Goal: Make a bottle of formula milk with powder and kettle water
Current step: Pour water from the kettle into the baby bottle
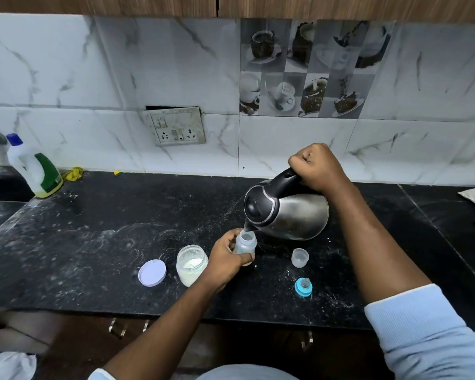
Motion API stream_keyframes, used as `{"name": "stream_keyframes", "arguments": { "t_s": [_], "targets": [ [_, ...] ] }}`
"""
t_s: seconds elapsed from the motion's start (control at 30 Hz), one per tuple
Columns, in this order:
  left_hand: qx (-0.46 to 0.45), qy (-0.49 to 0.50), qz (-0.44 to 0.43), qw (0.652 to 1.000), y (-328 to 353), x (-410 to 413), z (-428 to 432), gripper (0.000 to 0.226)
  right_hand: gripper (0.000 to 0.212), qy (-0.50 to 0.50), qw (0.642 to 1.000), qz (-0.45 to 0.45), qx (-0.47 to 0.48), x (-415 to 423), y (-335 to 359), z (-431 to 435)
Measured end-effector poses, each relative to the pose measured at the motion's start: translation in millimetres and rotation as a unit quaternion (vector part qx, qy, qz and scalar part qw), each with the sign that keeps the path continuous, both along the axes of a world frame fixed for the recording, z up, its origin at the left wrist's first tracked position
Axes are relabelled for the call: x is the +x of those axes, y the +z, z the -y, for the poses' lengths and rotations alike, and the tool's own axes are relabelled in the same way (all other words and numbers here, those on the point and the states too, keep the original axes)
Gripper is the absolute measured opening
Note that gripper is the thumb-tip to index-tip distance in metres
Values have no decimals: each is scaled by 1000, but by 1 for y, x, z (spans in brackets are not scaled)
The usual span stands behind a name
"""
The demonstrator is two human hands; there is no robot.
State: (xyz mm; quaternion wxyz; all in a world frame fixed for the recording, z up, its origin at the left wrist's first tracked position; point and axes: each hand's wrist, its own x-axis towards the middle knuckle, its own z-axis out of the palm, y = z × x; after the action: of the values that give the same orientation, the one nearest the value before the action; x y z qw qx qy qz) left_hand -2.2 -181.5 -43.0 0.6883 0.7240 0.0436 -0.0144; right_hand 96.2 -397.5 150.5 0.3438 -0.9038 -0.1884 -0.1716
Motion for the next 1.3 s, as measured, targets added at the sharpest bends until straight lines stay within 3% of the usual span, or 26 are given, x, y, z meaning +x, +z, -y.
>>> {"name": "stream_keyframes", "arguments": {
  "t_s": [0.23,0.37,0.53,0.9,1.3],
  "targets": [
    [-3,15,-1,1000,-2,-1,5,57,40,-126,958,-37,254,29,-35,11],
    [-7,18,-3,1000,-5,-5,8,57,38,-202,900,-110,370,46,-69,2],
    [-6,25,-9,1000,-8,-6,9,57,27,-206,836,-157,485,63,-123,-5],
    [13,29,-12,999,-19,-11,15,57,25,-206,802,-210,520,89,-165,-12],
    [1,43,-11,999,-17,-7,16,57,25,-176,819,-259,480,105,-180,-15]
  ]
}}
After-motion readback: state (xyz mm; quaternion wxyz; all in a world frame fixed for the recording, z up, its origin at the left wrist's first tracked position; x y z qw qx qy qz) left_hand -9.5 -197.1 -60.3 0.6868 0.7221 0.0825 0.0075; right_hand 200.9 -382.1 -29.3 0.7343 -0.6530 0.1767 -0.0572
